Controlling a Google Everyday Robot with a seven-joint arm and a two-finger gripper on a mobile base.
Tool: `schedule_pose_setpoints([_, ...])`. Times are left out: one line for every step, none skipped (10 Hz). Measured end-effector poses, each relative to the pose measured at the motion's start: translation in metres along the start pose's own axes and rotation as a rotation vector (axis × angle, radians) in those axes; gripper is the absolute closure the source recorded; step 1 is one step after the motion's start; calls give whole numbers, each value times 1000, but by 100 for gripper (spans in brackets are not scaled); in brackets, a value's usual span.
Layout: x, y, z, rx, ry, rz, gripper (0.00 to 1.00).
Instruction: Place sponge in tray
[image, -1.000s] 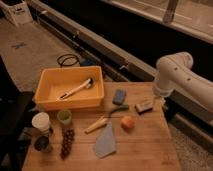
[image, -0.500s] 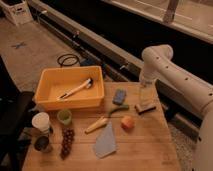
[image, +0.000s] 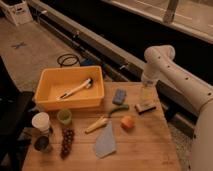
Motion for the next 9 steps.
schedule_pose_setpoints([2,-7,8,-32,-21,136,35])
schedule_pose_setpoints([-2,-15,19,-79,-57,244,35])
schedule_pose_setpoints([-10,-19,26,-108,-74,306,35])
schedule_pose_setpoints([-23,-20,31,-126,-93,375,35])
schedule_pose_setpoints([-33,-22,35,-130,-131,458,35])
schedule_pose_setpoints([-39,-23,36,-119,-167,524,35])
schedule_pose_setpoints([-42,-23,31,-98,-208,607,35])
schedule_pose_setpoints([-43,-21,28,-88,-230,658,35])
schedule_pose_setpoints([-45,-20,27,-85,-240,678,35])
